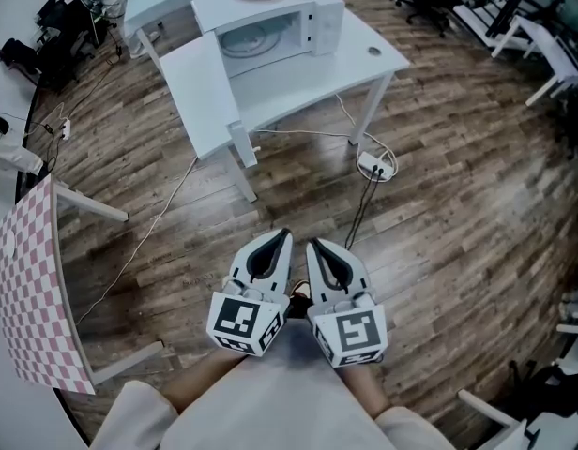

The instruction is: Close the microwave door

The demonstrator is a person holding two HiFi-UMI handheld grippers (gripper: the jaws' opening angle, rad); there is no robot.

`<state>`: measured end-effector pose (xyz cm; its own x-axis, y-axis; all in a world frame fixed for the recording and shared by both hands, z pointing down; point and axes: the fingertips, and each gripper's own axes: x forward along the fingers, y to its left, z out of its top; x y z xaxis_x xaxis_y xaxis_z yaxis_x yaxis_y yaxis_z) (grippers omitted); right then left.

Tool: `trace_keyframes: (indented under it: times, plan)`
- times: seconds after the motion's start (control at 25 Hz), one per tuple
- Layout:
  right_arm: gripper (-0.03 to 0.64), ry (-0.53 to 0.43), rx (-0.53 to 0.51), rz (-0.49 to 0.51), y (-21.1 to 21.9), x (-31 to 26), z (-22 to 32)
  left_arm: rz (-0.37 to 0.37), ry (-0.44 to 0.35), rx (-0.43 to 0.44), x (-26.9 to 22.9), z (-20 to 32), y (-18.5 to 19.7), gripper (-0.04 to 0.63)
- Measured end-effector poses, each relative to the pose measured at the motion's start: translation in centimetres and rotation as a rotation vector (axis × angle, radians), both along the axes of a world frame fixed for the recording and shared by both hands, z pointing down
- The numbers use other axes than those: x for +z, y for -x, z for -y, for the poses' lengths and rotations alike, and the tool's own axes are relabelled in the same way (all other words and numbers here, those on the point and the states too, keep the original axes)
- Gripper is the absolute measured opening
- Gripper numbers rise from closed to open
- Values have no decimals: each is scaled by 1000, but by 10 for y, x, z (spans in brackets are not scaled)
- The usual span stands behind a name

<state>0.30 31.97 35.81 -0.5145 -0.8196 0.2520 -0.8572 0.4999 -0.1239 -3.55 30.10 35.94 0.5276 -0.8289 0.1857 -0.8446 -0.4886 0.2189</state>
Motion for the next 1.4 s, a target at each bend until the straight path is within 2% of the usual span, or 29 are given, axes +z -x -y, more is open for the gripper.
trace_keyframes:
  times: [0.8, 1.4]
  plan:
    - [23, 13, -31, -8, 5, 3, 1, 3, 16, -14, 5, 0, 0, 9]
    - [23, 18, -54, -22, 14, 3, 57, -12, 29, -25, 8, 54, 10, 9]
